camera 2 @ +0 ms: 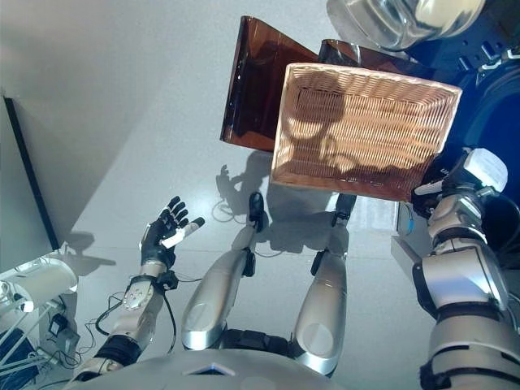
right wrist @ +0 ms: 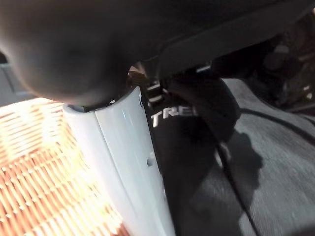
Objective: Pick up the clothes and place them into the washing machine
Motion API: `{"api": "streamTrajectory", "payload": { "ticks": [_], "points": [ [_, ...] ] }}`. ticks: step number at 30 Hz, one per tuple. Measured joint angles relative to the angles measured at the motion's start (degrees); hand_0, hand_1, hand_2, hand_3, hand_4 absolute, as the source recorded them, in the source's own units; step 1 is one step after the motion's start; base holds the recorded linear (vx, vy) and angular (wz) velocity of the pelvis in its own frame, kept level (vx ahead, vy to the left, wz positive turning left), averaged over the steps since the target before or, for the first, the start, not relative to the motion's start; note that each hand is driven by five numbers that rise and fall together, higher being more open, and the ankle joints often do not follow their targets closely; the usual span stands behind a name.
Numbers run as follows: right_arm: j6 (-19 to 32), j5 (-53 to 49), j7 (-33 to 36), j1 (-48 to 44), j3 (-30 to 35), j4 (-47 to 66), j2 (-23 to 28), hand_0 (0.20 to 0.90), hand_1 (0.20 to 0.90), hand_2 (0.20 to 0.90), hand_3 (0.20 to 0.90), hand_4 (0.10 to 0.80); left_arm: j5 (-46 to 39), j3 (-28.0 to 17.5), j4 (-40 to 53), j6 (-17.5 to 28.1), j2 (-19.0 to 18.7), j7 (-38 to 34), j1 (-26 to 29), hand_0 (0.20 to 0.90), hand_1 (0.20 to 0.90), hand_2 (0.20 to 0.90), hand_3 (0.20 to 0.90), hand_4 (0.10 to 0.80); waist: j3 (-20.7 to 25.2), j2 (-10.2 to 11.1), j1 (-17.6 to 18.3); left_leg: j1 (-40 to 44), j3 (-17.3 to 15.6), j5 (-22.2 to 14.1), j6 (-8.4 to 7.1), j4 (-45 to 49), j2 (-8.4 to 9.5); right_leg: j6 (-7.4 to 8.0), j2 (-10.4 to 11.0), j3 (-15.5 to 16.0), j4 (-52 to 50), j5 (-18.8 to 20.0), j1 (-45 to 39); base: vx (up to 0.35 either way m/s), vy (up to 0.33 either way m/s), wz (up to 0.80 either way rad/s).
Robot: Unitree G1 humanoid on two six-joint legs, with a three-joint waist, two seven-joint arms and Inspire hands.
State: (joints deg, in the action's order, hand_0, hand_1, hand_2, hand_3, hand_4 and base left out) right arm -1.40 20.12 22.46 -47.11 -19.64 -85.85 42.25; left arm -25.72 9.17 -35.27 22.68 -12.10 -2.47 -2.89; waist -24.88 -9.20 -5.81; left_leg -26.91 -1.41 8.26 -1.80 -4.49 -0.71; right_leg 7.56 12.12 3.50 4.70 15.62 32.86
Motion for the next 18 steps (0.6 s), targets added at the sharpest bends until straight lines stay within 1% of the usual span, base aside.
{"api": "streamTrajectory", "payload": {
  "ticks": [5,10,15,17,18],
  "points": [
    [-1.1,1.5,-0.1,-0.4,0.0,0.0,0.3,0.2,0.2,0.2,0.2,0.3,0.0,-0.4,0.1,-0.3,0.0,0.0,0.1,0.9,0.9,0.9,0.9,0.8,0.0,-0.1,-0.1,-0.6,-0.1,0.2,0.0,0.0,0.1,-0.07,0.0,-0.3,0.0,0.5,0.6,0.0,0.0,0.0],
    [-1.1,1.9,-0.4,-0.3,0.0,-0.5,0.3,0.2,0.2,0.2,0.2,0.3,0.1,-2.4,0.5,-0.3,0.0,-0.1,0.1,0.9,0.9,0.9,0.9,0.8,0.1,-0.1,-0.2,-0.5,-0.2,0.2,-0.01,0.2,0.15,-0.08,0.0,-0.5,0.0,0.6,0.6,0.0,0.0,0.0],
    [-1.1,2.4,-1.1,-0.4,-0.7,-0.3,0.3,0.2,0.2,0.2,0.2,0.3,0.3,-2.4,0.3,-0.3,-0.1,-0.1,0.1,0.9,0.9,0.9,0.9,0.8,0.1,-0.1,-0.1,-0.5,-0.3,0.3,-0.03,0.3,0.23,-0.07,0.0,-0.7,0.0,0.8,0.7,0.0,0.0,0.0],
    [-1.1,2.1,-1.0,-0.3,-0.2,0.1,0.3,0.2,0.2,0.2,0.2,0.3,0.3,-2.4,-0.2,-0.3,-0.1,-0.2,0.1,0.9,0.9,0.9,0.9,0.8,0.1,-0.1,0.0,-0.5,-0.3,0.4,-0.05,0.3,0.23,-0.07,0.0,-0.8,0.0,0.8,0.7,0.0,0.0,0.0],
    [-0.9,1.6,-1.0,-0.2,1.4,0.8,0.3,0.2,0.2,0.2,0.2,0.3,0.3,-2.4,-0.3,-0.3,-0.1,-0.3,0.1,0.9,0.9,0.9,0.9,0.8,0.1,-0.1,0.1,-0.5,-0.3,0.4,-0.05,0.3,0.24,-0.08,0.0,-0.9,0.0,0.8,0.7,0.0,0.0,0.0]
  ]
}}
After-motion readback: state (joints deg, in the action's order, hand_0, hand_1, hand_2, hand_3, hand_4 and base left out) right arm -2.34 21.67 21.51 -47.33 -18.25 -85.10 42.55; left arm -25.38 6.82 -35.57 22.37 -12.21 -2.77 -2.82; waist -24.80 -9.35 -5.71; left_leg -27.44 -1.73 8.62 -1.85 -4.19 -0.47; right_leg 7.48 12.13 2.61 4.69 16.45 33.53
